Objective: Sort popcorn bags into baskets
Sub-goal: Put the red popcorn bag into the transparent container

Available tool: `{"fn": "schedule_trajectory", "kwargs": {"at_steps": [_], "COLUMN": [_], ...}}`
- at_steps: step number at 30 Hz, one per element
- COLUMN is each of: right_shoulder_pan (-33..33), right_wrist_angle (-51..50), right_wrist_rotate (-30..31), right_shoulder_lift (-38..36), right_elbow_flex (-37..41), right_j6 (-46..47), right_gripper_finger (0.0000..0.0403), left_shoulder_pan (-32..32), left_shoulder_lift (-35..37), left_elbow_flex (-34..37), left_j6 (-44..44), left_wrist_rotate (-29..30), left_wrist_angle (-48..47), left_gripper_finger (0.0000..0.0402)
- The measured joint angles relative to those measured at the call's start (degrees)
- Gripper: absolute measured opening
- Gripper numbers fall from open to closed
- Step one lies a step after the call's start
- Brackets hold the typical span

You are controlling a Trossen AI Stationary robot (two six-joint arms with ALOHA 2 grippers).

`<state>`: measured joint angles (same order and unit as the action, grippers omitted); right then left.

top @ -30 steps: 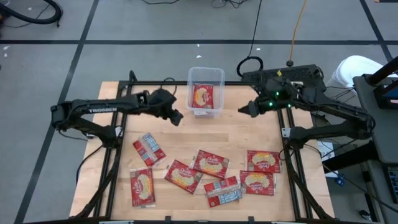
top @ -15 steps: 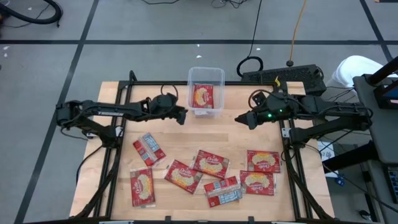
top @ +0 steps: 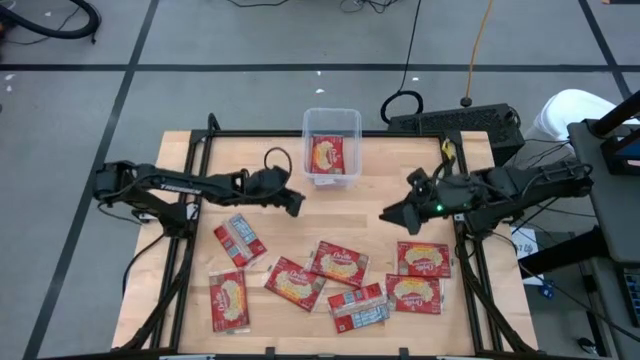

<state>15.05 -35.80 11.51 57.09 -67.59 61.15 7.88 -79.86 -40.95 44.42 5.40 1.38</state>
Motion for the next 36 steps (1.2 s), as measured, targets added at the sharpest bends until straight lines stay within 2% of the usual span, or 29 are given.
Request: {"fn": "schedule_trajectory", "kwargs": {"at_steps": [2, 10, 18, 25, 30, 36], "right_shoulder_pan": [2.28, 7.16, 6.86, 4.90, 1.77, -3.67], "right_wrist_angle": [-1.18, -5.63, -4.77, -4.71, -4.75, -4.70], "right_wrist_rotate": [0.83, 1.84, -6.71, -14.68, -19.98, -23.73], "right_shoulder_lift": [0.96, 8.64, 18.41, 26.63, 31.28, 35.19], "right_elbow_flex": [0.00, 0.00, 0.00, 0.02, 0.02, 0.58], "right_j6": [0.94, 5.90, 10.76, 7.32, 5.06, -0.16], "right_gripper_finger": [0.0183, 0.0183, 0.0184, 0.0207, 0.0246, 0.0294], "left_shoulder_pan": [-4.06, -22.99, -37.26, -42.23, -44.06, -44.71], "left_shoulder_lift": [1.02, 1.17, 1.14, 1.14, 1.14, 1.14], "left_elbow_flex": [0.00, 0.00, 0.00, 0.00, 0.00, 0.00], "left_j6": [2.68, 13.94, 27.40, 29.84, 30.61, 26.34], "left_wrist_rotate": [0.30, 2.59, 12.72, 15.74, 16.60, 17.21], "left_wrist_angle": [-2.77, -2.51, -2.39, -0.72, 0.20, 0.97], "left_gripper_finger": [0.0117, 0.0117, 0.0117, 0.0117, 0.0117, 0.0117]}}
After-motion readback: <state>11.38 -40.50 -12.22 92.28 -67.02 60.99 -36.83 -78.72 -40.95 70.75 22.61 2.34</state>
